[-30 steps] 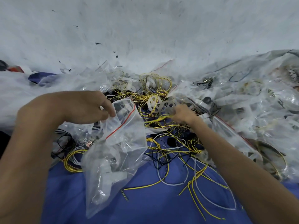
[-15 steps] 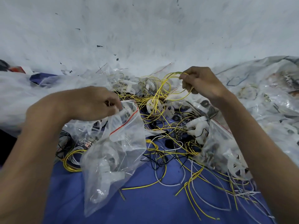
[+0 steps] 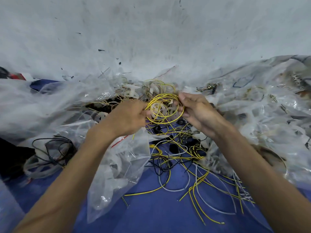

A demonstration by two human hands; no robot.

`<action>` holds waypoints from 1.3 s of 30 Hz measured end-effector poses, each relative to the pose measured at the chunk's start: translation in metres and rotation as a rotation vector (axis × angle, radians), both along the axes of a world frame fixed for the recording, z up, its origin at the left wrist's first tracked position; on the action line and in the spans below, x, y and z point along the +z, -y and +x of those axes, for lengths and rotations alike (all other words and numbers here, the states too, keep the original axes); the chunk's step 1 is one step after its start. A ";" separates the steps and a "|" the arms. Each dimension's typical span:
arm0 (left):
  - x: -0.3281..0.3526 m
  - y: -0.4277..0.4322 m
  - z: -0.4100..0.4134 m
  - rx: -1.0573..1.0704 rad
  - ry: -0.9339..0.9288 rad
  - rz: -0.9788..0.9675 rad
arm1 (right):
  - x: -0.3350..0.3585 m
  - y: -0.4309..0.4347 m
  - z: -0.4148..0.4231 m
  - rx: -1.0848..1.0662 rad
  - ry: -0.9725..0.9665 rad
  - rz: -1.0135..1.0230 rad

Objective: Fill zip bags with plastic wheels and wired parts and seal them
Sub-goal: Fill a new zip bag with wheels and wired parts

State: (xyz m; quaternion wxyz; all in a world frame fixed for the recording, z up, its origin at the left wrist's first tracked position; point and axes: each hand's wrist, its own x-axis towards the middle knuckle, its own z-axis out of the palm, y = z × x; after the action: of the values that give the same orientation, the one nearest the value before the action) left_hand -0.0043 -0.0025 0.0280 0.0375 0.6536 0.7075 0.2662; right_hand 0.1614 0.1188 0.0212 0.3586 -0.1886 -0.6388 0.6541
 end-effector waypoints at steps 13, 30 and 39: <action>-0.003 0.003 -0.032 0.025 -0.019 -0.171 | -0.023 -0.041 0.036 -0.366 0.398 0.305; 0.004 0.007 -0.029 -0.049 -0.033 -0.150 | -0.004 0.012 -0.003 0.095 0.775 0.875; 0.012 0.028 -0.056 0.009 0.100 -0.354 | -0.016 -0.002 0.010 0.070 0.519 0.400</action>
State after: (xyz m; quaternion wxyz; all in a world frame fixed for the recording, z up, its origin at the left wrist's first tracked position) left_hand -0.0606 -0.0307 0.0397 0.1857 0.6195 0.7436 0.1697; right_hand 0.1710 0.1212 0.0052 0.1912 -0.2529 -0.8306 0.4578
